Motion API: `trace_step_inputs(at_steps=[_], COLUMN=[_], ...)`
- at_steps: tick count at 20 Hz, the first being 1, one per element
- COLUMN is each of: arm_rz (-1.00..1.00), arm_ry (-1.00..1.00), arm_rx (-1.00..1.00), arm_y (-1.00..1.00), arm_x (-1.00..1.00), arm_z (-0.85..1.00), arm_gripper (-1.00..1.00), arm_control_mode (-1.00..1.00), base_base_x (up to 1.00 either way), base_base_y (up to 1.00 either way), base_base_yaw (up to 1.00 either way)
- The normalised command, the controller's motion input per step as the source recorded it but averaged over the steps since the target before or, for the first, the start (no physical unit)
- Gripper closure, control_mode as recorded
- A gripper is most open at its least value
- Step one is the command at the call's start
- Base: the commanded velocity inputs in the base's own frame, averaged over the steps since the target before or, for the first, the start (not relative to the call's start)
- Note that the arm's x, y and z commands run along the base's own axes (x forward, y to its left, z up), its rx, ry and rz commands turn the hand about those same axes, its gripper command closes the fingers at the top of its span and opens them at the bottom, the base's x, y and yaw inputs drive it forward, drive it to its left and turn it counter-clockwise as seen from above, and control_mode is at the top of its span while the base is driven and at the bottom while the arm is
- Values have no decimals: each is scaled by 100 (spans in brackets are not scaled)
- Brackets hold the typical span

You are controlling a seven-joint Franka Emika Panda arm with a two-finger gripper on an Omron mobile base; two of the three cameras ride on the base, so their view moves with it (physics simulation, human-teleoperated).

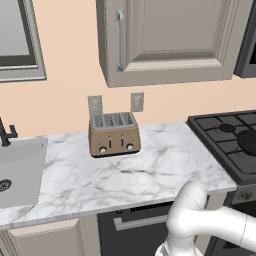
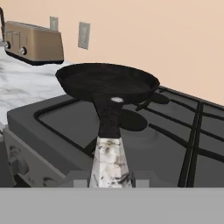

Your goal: Pick the pan from the cabinet and place it on the stove. Then turn on the stove burner for the pan.

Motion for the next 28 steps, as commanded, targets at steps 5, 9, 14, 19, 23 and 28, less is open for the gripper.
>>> trace_step_inputs(at_steps=[5, 9, 14, 19, 23, 28], arm_rz=[0, 0, 0, 0, 0, 0], arm_ry=[0, 0, 3, 1, 0, 1], arm_rx=[7, 1, 0, 0, 0, 0], arm_y=[-26, -21, -1, -2, -4, 0], arm_x=[0, 0, 0, 0, 0, 1], arm_z=[-3, -8, -9, -15, -13, -10], arm_gripper=[100, 100, 100, 100, 100, 100], arm_control_mode=[-100, -100, -100, -100, -100, -100], base_base_x=[0, 0, 0, 0, 0, 0], base_base_y=[0, 0, 0, 0, 0, 0], base_base_yaw=[0, 0, 0, 0, 0, 0])
